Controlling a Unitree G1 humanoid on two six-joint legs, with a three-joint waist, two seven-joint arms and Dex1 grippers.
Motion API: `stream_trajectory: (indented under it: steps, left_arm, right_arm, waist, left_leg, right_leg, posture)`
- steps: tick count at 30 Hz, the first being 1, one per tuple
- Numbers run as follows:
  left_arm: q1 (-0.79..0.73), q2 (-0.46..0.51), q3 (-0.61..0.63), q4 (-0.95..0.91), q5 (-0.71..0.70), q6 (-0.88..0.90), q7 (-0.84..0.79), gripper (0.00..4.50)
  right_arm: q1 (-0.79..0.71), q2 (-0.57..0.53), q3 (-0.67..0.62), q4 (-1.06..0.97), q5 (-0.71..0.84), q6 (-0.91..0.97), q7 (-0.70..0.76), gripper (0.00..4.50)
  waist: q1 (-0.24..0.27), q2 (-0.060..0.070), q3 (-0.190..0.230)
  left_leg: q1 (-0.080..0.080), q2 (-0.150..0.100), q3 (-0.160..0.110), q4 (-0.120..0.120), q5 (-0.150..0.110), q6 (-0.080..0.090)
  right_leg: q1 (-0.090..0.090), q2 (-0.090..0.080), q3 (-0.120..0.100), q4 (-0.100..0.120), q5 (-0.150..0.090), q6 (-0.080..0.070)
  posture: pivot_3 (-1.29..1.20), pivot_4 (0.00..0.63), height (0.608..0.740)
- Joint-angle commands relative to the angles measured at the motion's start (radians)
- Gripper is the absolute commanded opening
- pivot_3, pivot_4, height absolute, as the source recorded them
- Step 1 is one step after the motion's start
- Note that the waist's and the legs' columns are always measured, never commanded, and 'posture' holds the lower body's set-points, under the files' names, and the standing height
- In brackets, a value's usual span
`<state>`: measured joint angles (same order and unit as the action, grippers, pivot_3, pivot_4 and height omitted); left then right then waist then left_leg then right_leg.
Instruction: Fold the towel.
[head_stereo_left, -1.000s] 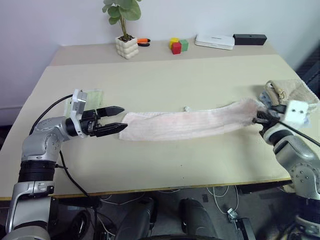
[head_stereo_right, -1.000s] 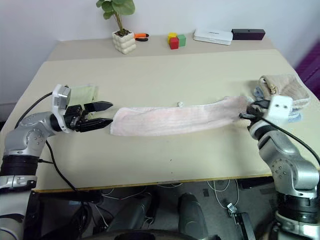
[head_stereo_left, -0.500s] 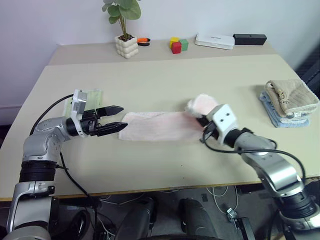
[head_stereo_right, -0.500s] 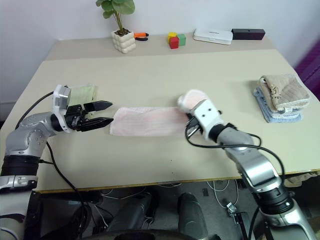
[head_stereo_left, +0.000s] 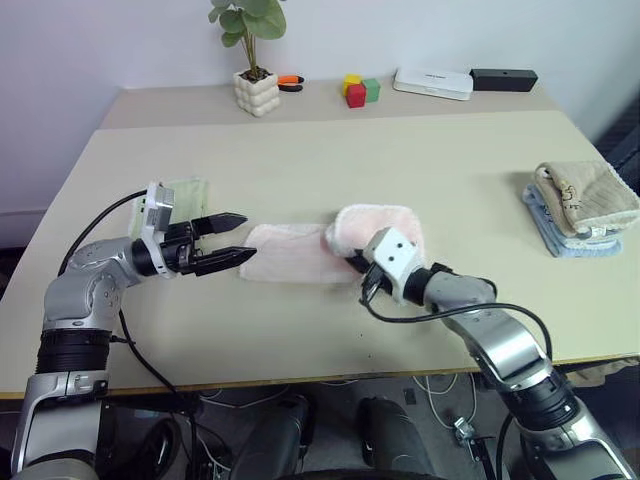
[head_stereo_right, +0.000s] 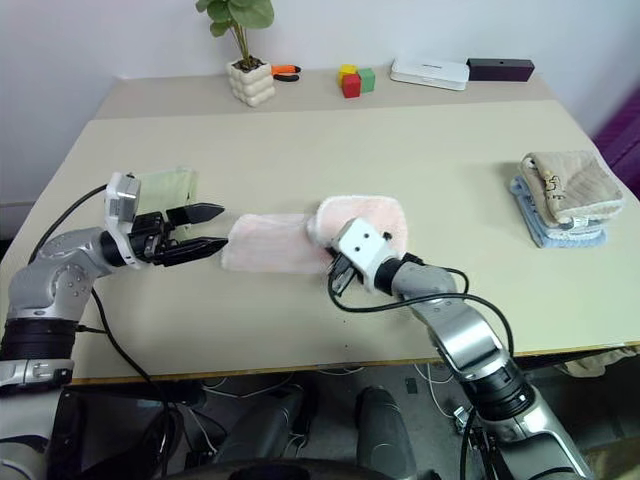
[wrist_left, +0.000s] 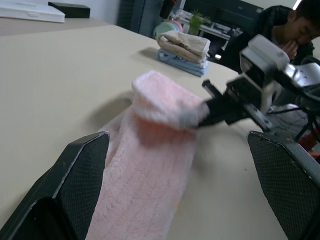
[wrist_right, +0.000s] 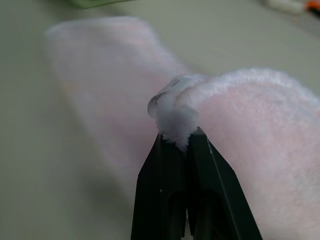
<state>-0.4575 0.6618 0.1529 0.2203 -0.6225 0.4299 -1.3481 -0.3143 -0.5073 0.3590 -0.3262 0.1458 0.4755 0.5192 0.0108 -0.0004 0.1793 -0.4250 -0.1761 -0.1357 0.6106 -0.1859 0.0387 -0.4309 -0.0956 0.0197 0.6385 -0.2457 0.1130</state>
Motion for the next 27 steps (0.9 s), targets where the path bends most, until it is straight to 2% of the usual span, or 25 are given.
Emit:
stream_trajectory:
  steps: [1, 3, 7, 9, 10, 12, 14, 16, 19, 22, 25, 27]
  left_arm:
    - [0.001, 0.008, 0.029, -0.030, -0.016, -0.008, 0.000, 4.50]
    - [0.000, 0.006, 0.025, -0.032, -0.015, -0.006, 0.001, 4.50]
    - [-0.003, 0.003, 0.023, -0.029, -0.017, -0.005, 0.001, 4.50]
    - [-0.004, 0.000, 0.019, -0.029, -0.011, -0.011, 0.004, 4.50]
    - [-0.004, -0.001, 0.017, -0.029, -0.012, -0.008, 0.003, 4.50]
    - [-0.006, -0.002, 0.016, -0.030, -0.015, -0.003, 0.003, 4.50]
    - [-0.008, -0.004, 0.015, -0.030, -0.013, -0.003, 0.004, 4.50]
    - [-0.011, -0.005, 0.015, -0.028, -0.012, -0.004, 0.003, 4.50]
    - [-0.014, -0.008, 0.014, -0.022, -0.011, -0.007, 0.001, 4.50]
    - [-0.013, -0.011, 0.014, -0.019, -0.010, -0.005, 0.003, 4.50]
    - [0.004, -0.021, 0.025, -0.052, -0.040, 0.030, 0.019, 4.50]
    - [0.089, -0.036, 0.030, -0.165, -0.114, 0.125, 0.049, 4.50]
  right_arm:
    - [-0.014, 0.018, -0.022, -0.003, -0.011, -0.018, 0.016, 0.55]
    - [-0.016, 0.025, -0.034, -0.011, -0.001, -0.015, 0.032, 1.28]
    - [-0.022, 0.016, -0.096, -0.008, -0.002, -0.022, 0.034, 3.33]
    - [-0.024, 0.035, -0.144, -0.029, 0.064, 0.014, 0.055, 4.30]
    - [-0.028, 0.045, -0.173, -0.055, 0.116, 0.038, 0.075, 4.41]
    - [-0.039, 0.067, -0.255, -0.112, 0.253, 0.050, 0.125, 4.41]
    - [-0.075, 0.115, -0.375, -0.118, 0.402, 0.112, 0.095, 4.41]
    - [-0.095, 0.127, -0.439, -0.113, 0.482, 0.146, 0.092, 4.41]
    - [-0.134, 0.178, -0.501, -0.057, 0.530, 0.175, 0.006, 4.41]
    - [-0.145, 0.173, -0.469, 0.029, 0.415, 0.118, -0.035, 3.56]
    - [-0.135, 0.206, -0.447, 0.096, 0.346, 0.057, -0.082, 2.10]
    - [-0.097, 0.246, -0.409, 0.144, 0.304, -0.004, -0.084, 1.12]
  waist:
    - [0.000, 0.000, 0.000]
    - [0.001, 0.000, 0.000]
    - [0.001, 0.000, 0.000]
    - [0.001, 0.000, 0.000]
    - [0.001, 0.000, 0.000]
    - [0.001, 0.000, 0.000]
    - [-0.002, 0.000, 0.000]
    - [-0.002, 0.000, 0.000]
    - [0.000, 0.000, 0.000]
    - [0.000, 0.000, 0.000]
    - [-0.001, 0.000, 0.000]
    - [-0.006, 0.000, 0.000]
  left_leg:
    - [0.000, 0.000, 0.000, 0.000, 0.000, 0.000]
    - [0.000, 0.000, 0.000, 0.000, 0.000, 0.000]
    - [0.000, 0.000, 0.000, 0.000, 0.000, 0.000]
    - [0.000, 0.000, 0.000, 0.000, 0.000, 0.000]
    - [0.000, 0.000, 0.000, 0.000, 0.000, 0.000]
    - [0.000, 0.000, 0.000, 0.000, 0.000, 0.000]
    - [0.000, 0.000, 0.000, 0.000, 0.000, 0.000]
    - [0.000, 0.000, 0.000, 0.000, 0.000, 0.000]
    - [0.000, 0.000, 0.000, 0.000, 0.000, 0.000]
    - [0.000, 0.000, -0.001, -0.001, 0.000, 0.000]
    - [0.000, 0.000, 0.000, -0.001, 0.000, 0.000]
    - [0.000, 0.000, 0.000, -0.001, 0.000, 0.000]
  right_leg:
    - [0.000, 0.000, 0.000, 0.000, 0.000, 0.000]
    - [0.000, 0.000, 0.000, 0.000, 0.000, 0.000]
    - [0.000, 0.000, 0.000, 0.000, 0.000, 0.000]
    - [0.000, 0.000, 0.000, 0.000, 0.000, 0.000]
    - [0.000, 0.000, 0.000, 0.000, 0.000, 0.000]
    - [0.001, 0.000, 0.000, 0.000, 0.000, 0.000]
    - [0.001, 0.000, 0.000, 0.000, 0.000, 0.000]
    - [0.001, 0.000, 0.000, 0.000, 0.000, 0.000]
    - [0.001, 0.000, 0.000, 0.000, 0.000, 0.000]
    - [0.000, 0.000, 0.000, 0.000, 0.000, 0.000]
    - [-0.002, 0.000, 0.000, 0.000, 0.000, 0.000]
    - [-0.003, 0.000, 0.000, 0.001, 0.001, 0.000]
  posture:
    - [0.00, 0.150, 0.740]
    - [0.00, 0.150, 0.740]
    - [0.00, 0.150, 0.740]
    - [0.00, 0.150, 0.740]
    - [0.00, 0.150, 0.740]
    - [0.00, 0.150, 0.740]
    - [0.00, 0.150, 0.740]
    - [0.00, 0.150, 0.740]
    - [0.00, 0.150, 0.740]
    - [0.00, 0.150, 0.740]
    - [0.00, 0.150, 0.740]
    - [0.00, 0.150, 0.740]
